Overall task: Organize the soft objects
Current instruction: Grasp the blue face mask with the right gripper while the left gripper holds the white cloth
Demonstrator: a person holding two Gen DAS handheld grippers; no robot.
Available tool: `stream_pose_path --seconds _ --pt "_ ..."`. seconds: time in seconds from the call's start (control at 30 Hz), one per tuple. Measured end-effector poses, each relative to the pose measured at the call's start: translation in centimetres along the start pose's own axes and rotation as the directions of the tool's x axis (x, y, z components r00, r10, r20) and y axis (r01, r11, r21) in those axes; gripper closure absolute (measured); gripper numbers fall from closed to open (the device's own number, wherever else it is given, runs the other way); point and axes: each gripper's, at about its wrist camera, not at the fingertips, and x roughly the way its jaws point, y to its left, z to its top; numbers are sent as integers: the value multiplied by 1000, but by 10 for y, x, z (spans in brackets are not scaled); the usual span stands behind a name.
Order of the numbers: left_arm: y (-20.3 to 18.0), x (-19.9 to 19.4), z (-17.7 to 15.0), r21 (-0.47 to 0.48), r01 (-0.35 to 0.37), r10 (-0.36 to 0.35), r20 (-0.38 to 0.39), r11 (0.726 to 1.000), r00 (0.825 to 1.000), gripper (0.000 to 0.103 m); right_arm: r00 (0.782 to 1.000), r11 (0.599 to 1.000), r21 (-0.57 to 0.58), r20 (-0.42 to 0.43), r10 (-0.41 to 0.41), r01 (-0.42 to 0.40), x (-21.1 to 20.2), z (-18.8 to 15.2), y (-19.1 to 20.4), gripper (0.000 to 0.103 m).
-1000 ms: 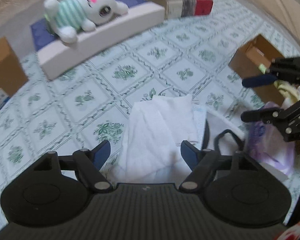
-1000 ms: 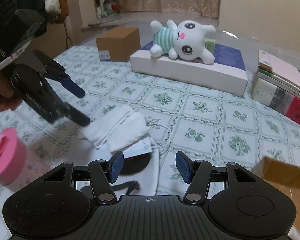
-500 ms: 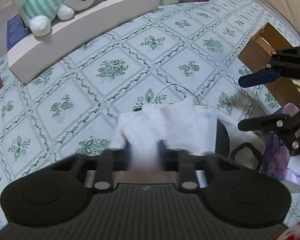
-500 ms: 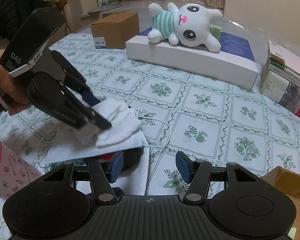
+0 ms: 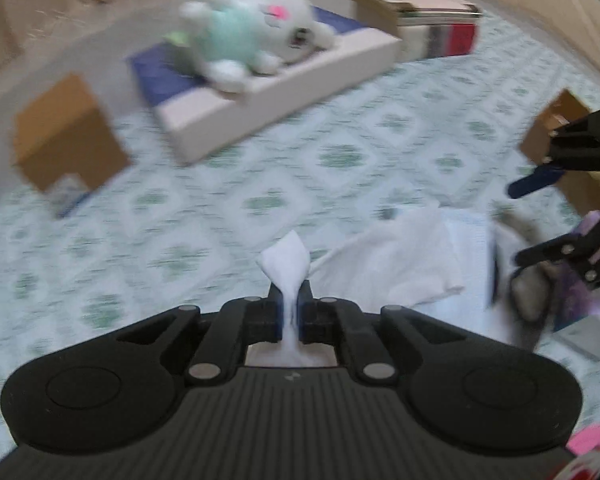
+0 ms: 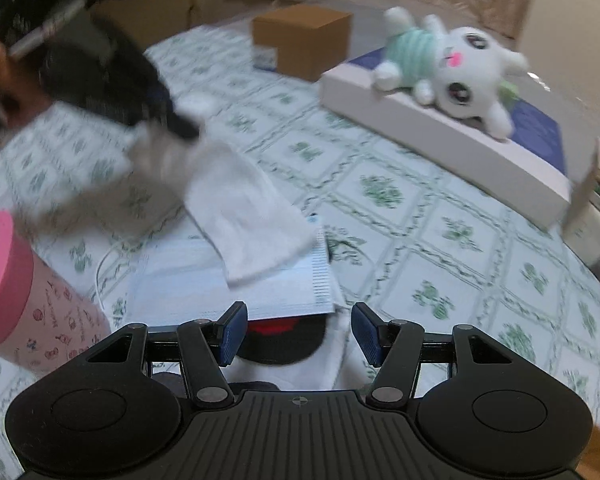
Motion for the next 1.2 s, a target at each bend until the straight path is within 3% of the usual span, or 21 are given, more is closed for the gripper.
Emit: stream_pose_path --seconds 0.1,0.2,0.33,0.53,0.63,0.73,0.97,1.03,1.1,1.17,1.2 --pt "21 -9 -11 -17 -48 48 5 999 999 98 999 999 -46 -27 23 -24 12 6 4 45" --pt "31 -6 -26 -27 -57 57 -16 998 998 98 996 984 -165 -78 52 -64 27 8 18 45" --pt "31 8 -44 -36 -33 31 -44 999 999 98 988 947 -307 -144 55 -98 42 5 37 45" --pt "23 20 -62 -34 15 -17 -49 999 999 98 990 893 -434 -115 78 -121 51 3 49 45" --pt "22 24 -67 -30 30 -31 -46 999 998 98 990 841 -523 -101 97 -135 54 2 59 45" --pt "23 26 -70 -26 49 -50 -43 998 998 96 987 757 -635 -127 95 -154 60 -3 71 44" --pt "22 30 -72 4 23 -23 -15 1000 1000 69 994 586 -803 -77 78 -108 74 -12 87 42" --pt "23 31 -73 6 35 -35 -7 999 999 66 994 556 -825 -72 77 -103 78 -13 90 42" --pt "21 33 -74 20 40 -40 1 999 999 65 993 555 -825 -77 86 -111 79 -10 90 42" --pt "18 35 -74 29 53 -53 8 998 999 61 992 572 -810 -89 94 -127 79 -6 90 57" --pt "17 36 -74 30 62 -62 11 998 998 59 992 583 -803 -92 90 -127 80 -5 89 70"
